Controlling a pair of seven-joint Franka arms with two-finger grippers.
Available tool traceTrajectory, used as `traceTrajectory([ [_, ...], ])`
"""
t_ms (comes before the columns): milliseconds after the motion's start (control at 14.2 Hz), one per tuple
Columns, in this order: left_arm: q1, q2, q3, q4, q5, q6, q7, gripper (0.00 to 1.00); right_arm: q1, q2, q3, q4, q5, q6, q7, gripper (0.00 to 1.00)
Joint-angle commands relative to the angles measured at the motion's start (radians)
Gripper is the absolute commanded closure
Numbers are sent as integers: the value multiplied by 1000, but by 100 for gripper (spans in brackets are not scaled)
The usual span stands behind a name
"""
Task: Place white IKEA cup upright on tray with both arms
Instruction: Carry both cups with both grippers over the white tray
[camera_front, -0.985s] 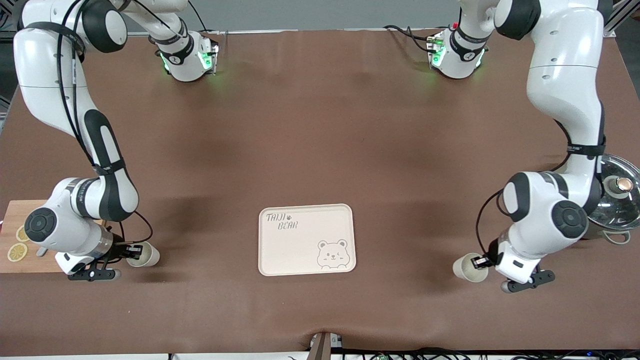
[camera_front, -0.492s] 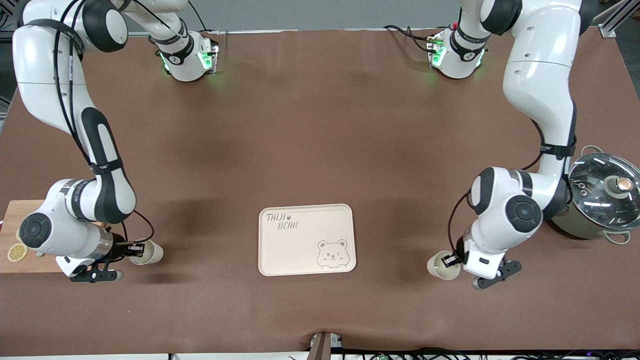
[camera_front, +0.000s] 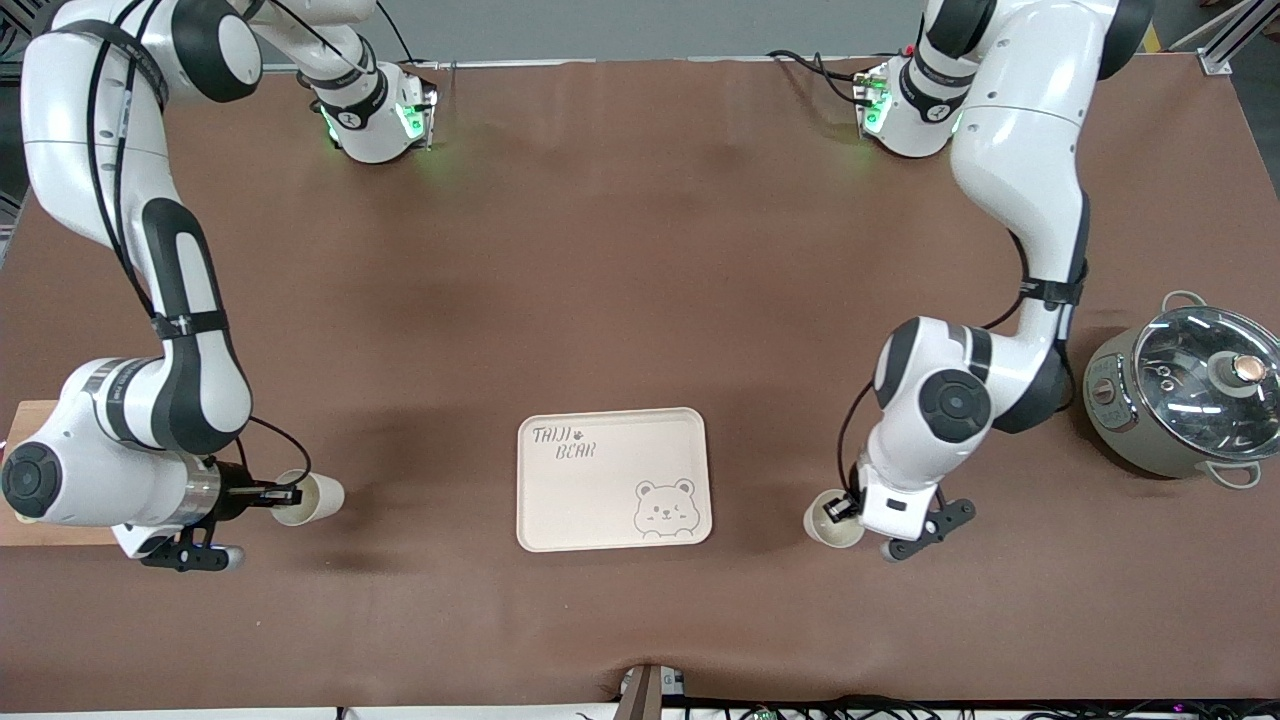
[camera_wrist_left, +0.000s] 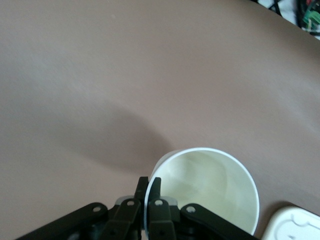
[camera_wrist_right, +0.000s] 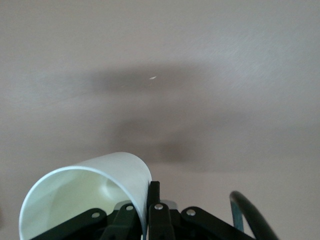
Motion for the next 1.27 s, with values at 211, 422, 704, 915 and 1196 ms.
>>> traceTrajectory([
  [211, -103, -4, 18, 18, 21, -20, -170, 100, 156, -37, 5, 25, 12, -77, 356, 100],
  [422, -152, -1, 18, 18, 22, -20, -240, 100, 254, -41, -1, 28, 7, -74, 540, 100],
  [704, -236, 5, 38, 21, 21, -20, -329, 100, 368, -31, -7, 66, -2, -39, 741, 100],
  [915, -304, 41, 66, 64, 21, -20, -406, 100, 411, -17, -10, 57, -8, 18, 806, 100],
  [1196, -344, 69, 70, 67, 21, -17, -438, 100, 457, -5, -10, 11, -75, 133, 869, 100],
])
